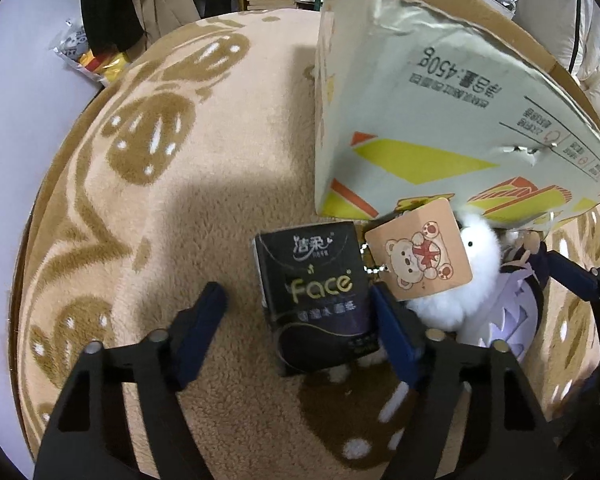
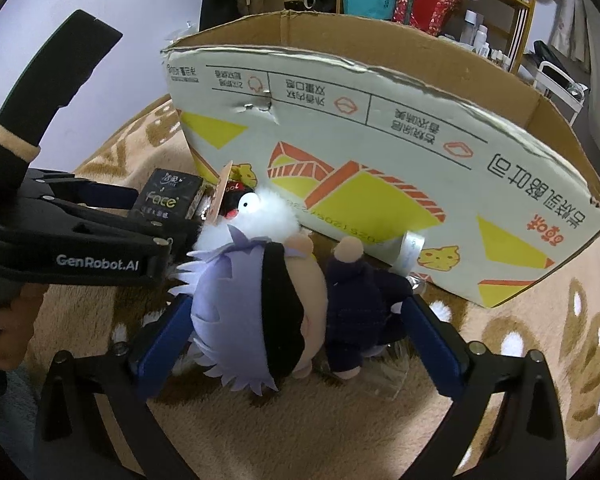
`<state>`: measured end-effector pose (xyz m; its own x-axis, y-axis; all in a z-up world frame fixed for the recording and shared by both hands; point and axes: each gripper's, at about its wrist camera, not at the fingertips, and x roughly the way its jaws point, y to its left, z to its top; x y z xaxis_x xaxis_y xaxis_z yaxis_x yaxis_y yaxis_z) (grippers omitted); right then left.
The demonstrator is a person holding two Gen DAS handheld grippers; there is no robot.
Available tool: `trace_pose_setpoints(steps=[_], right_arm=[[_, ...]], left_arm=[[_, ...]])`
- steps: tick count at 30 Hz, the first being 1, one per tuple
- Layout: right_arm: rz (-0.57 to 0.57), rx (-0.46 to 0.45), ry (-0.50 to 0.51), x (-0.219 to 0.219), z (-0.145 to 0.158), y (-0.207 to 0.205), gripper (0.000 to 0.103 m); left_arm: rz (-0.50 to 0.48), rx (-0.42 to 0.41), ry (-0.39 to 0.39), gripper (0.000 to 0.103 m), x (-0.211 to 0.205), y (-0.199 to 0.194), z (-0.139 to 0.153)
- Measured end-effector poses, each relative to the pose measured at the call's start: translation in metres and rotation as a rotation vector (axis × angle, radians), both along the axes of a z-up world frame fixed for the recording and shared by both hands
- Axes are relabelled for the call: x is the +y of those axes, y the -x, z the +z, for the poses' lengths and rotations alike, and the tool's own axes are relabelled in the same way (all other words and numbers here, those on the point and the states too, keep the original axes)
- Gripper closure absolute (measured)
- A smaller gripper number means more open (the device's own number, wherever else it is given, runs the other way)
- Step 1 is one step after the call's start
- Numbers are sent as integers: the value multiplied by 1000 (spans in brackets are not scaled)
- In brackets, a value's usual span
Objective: Organize soft objects
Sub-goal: 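Grasp the black Face tissue pack with the left tool while the right tool grasps the doll plush, then lift the tissue pack with the left tool while the right tool carries the doll plush over the box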
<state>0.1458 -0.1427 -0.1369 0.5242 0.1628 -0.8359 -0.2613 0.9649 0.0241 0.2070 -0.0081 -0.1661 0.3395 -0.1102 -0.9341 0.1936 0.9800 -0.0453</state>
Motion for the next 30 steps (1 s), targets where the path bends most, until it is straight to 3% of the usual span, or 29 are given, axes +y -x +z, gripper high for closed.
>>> trace_pose_setpoints(steps=[6,12,14,19,20,30], right_arm=[[7,-12,25,6,3,0,6],[-3,-21,29,4,8,5,12],[-9,-44,29,3,13,10,21],[-31,-61,7,-6,21,16,33],[-31,-57,-5,-7,22,16,50],[-109,-39,-105,-33,30,24,50]], left_arm=[[19,-6,-9,56,6,1,1],[46,-15,2,57,11,4,5],[49,-24,5,57,12,7,8],[56,-58,17,57,14,16,21],[58,-65,22,57,15,18,23],[56,-154,46,57,14,47,51]])
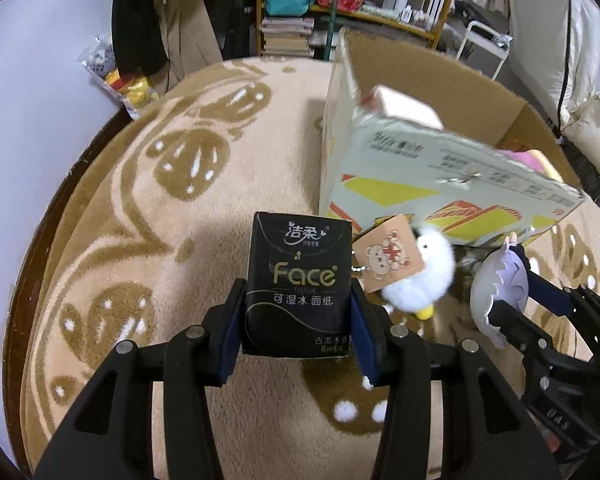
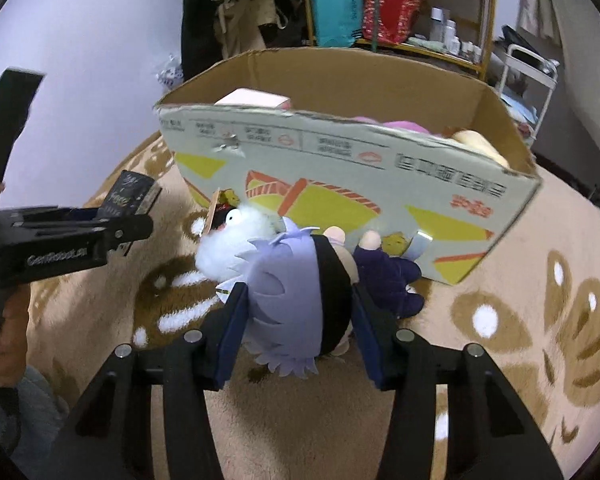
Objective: Organize soft objects
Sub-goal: 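Lift the tissue pack with the left tool while the right tool carries the doll plush over the box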
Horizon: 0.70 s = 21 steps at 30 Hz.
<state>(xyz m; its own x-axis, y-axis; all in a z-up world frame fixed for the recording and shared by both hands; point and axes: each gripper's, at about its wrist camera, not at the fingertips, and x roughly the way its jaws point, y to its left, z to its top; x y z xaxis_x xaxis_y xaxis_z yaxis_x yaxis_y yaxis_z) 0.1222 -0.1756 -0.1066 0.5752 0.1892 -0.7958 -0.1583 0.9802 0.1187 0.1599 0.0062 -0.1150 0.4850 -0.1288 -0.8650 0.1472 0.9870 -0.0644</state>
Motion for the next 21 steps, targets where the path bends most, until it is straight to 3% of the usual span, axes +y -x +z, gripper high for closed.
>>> trace_pose_setpoints(steps=[15,21], right_arm=[[-57,-99,-48,-20,39,32,50],[-81,-152,-71,-26,59,46,50]], left_arm=[[-7,-169,28,57,-2,38,40],[-13,-238,-4,57,-8,48,55]])
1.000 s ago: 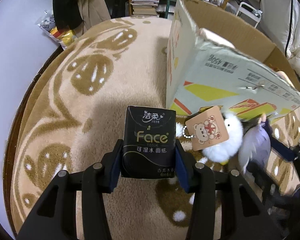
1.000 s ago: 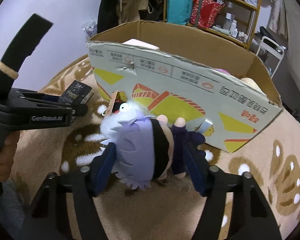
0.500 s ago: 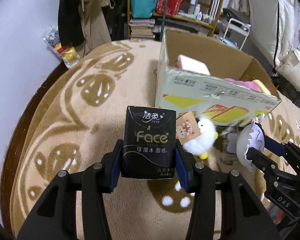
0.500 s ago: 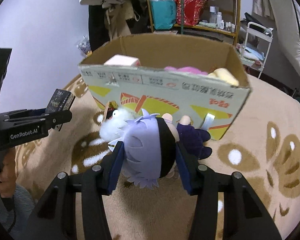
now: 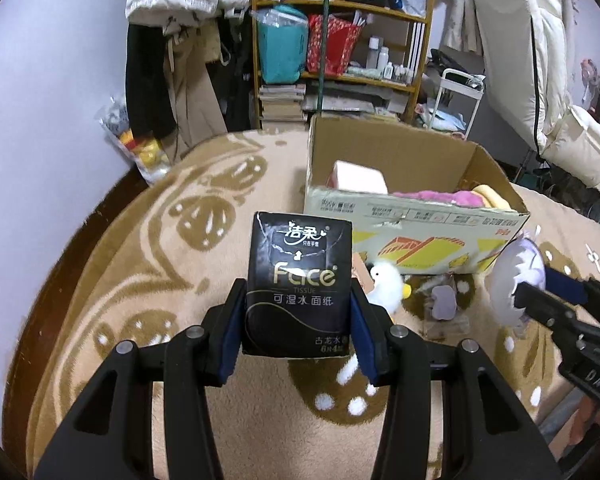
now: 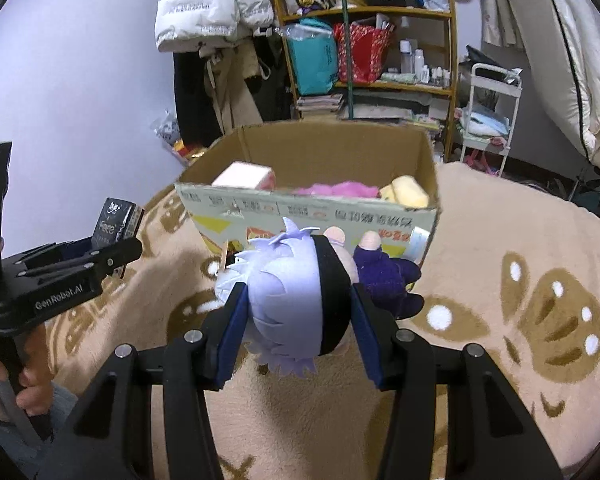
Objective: Organize soft objects
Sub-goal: 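Lift the tissue pack with the left tool while the right tool carries the doll plush over the box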
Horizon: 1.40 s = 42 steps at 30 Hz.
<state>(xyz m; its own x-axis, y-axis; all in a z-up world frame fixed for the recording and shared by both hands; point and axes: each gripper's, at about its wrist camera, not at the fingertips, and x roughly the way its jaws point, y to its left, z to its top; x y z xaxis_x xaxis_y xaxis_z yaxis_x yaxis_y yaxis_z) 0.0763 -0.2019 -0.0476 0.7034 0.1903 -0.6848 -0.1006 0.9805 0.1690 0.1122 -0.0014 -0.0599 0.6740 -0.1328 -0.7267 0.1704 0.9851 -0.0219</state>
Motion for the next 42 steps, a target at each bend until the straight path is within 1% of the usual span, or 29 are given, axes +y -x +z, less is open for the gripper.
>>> trace_pose_setpoints(steps=[3,7,11,17,21,27,31,35,39,42], right_arm=[[-8,-36,-13,-4,11,5,50],[-13,-94,-35,-10,27,11,50],[-13,-145,-40,-14,37,9,50],[-12,-178,-67,-22,47,-4,50],[-6,-205,-49,-23,54,-14,50],[1,-229,-18,-24,62,-40,50],[-1,-240,-12,-27,65,-56,49],[0,-237,15,-27,60,-69,49],[-3,-228,53,-27,52,-81,49],[-12,-203,37,-31,42,-88,48]], left_arm=[[-6,-20,1,57,-2,3,5],[-12,-76,-17,57,-7,8,16],[-23,-117,-13,57,-12,5,25],[-36,-168,-4,57,-21,-6,36],[-49,-198,-14,57,-28,-17,47],[-75,-241,-37,57,-44,-31,60],[-86,-245,-46,57,-51,-46,60],[-99,-252,-58,57,-59,-58,57],[-112,-244,-66,57,-64,-64,48],[-121,-233,-85,57,-69,-68,37]])
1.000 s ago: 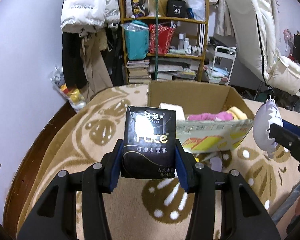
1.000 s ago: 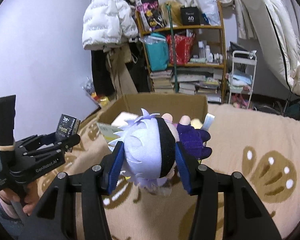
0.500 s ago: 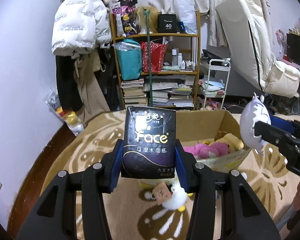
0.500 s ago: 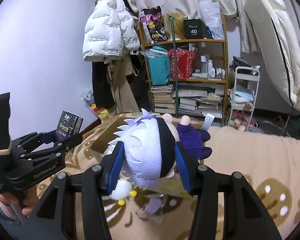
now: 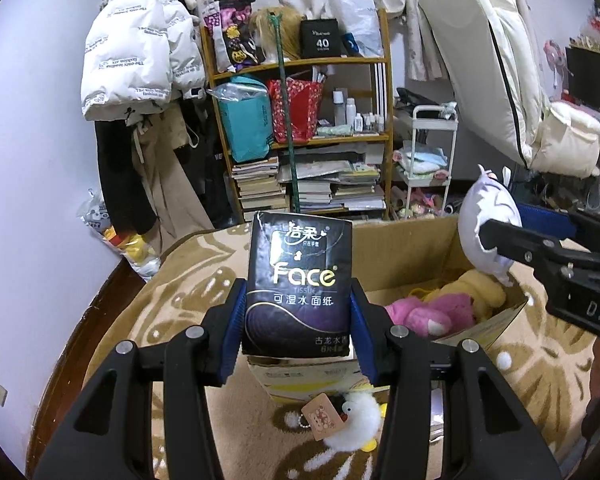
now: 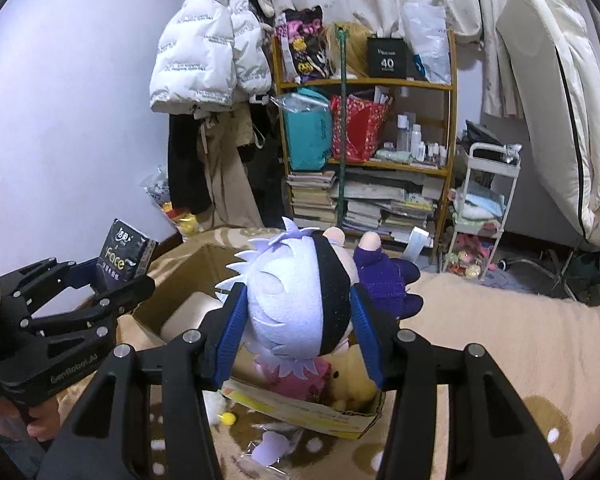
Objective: Organize soft objects
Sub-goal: 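Lift the tissue pack with the left tool while the right tool carries the doll plush over the box, then open the left tool to drop the tissue pack while the right tool releases the doll plush into the box, then move both tools down toward the white duck plush and clear bag beside the box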
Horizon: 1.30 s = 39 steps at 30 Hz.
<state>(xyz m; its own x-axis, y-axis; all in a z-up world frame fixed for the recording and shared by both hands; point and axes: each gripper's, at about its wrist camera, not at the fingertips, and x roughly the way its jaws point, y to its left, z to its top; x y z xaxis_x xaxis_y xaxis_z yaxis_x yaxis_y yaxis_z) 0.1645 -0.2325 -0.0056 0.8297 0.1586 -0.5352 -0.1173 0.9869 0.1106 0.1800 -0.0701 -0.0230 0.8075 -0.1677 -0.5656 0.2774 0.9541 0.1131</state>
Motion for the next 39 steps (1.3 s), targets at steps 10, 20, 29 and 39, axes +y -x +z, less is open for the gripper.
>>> trace_pose_setpoints(steps=[10,20,29,39], right_arm=[[15,79,-13,-1,-30,-10,44],[1,72,-35,-8,-24,-1,29],[-4,83,-36,-8,-15,18,10],[-5,76,-5,4,-3,39,0]], left_arm=[[-31,62,-19,56,-10,-7,-29],[-4,51,-29,35,-8,-5,-29],[25,51,-15,18,3,19,-19],[75,62,16,8,26,45,-4]])
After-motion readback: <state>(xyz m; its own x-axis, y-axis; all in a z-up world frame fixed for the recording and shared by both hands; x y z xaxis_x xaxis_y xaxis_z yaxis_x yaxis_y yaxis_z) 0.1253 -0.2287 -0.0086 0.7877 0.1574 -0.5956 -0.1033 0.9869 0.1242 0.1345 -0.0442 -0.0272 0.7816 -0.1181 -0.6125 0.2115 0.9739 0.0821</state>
